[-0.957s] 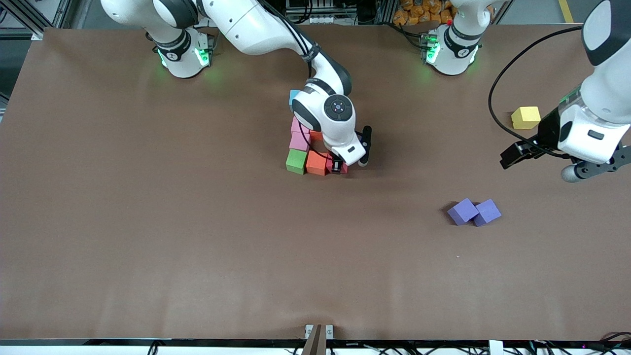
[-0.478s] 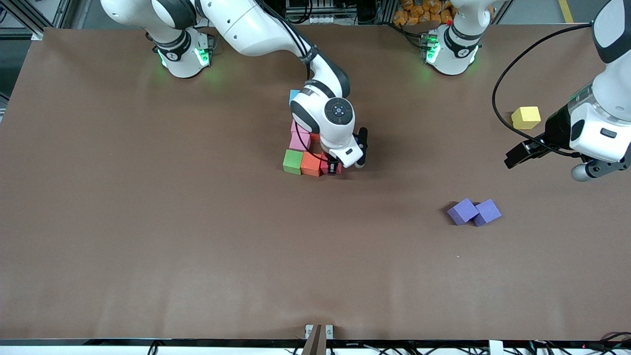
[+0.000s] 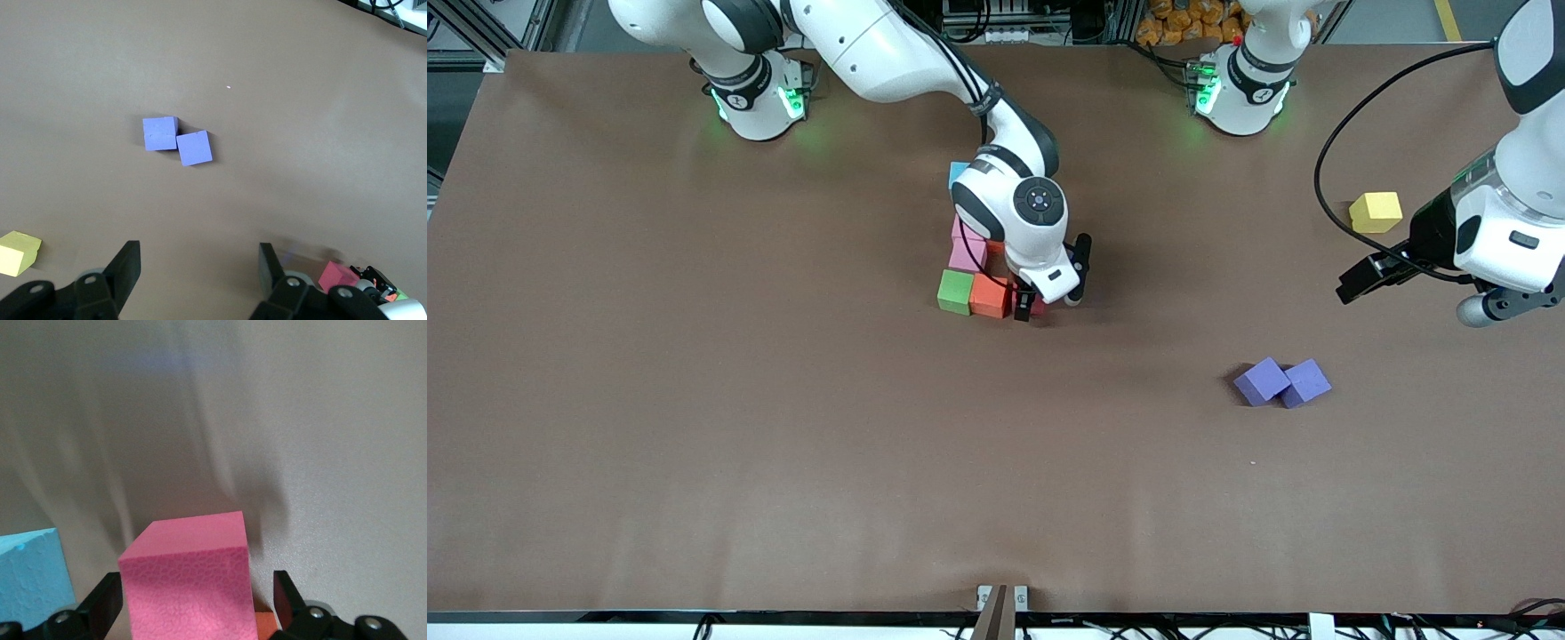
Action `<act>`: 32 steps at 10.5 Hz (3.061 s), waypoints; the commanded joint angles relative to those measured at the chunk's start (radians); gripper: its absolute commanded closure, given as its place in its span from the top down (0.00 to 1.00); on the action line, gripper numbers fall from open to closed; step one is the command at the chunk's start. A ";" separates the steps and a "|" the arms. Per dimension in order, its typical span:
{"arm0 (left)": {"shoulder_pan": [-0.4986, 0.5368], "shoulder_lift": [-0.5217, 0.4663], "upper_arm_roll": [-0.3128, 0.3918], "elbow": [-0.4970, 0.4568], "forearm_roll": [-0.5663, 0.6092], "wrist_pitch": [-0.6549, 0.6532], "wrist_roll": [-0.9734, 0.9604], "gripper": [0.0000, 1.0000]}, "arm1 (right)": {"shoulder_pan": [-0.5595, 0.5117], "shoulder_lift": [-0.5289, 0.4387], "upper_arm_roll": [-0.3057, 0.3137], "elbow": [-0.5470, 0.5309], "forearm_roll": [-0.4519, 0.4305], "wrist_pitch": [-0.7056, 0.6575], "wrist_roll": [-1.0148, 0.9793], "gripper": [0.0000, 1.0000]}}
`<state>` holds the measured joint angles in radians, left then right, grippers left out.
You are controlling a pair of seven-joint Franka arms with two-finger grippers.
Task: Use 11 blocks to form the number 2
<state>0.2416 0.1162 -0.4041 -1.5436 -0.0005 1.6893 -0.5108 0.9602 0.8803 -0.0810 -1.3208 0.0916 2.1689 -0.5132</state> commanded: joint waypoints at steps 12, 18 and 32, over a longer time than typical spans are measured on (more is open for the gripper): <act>0.007 -0.092 0.019 -0.004 -0.006 -0.040 0.121 0.81 | -0.320 -0.312 0.003 0.014 0.040 -0.407 0.022 1.00; -0.256 -0.145 0.256 -0.015 0.024 -0.086 0.198 0.81 | -0.766 -0.553 0.055 0.012 -0.062 -0.691 0.249 1.00; -0.502 -0.150 0.519 -0.010 0.022 -0.146 0.382 0.81 | -1.037 -0.713 0.109 -0.026 -0.067 -0.799 0.492 1.00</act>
<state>-0.2440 -0.0198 0.1026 -1.5476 0.0076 1.5544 -0.1494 -0.0559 0.1861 0.0038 -1.3318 0.0370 1.3636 -0.0376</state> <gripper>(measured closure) 0.194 0.000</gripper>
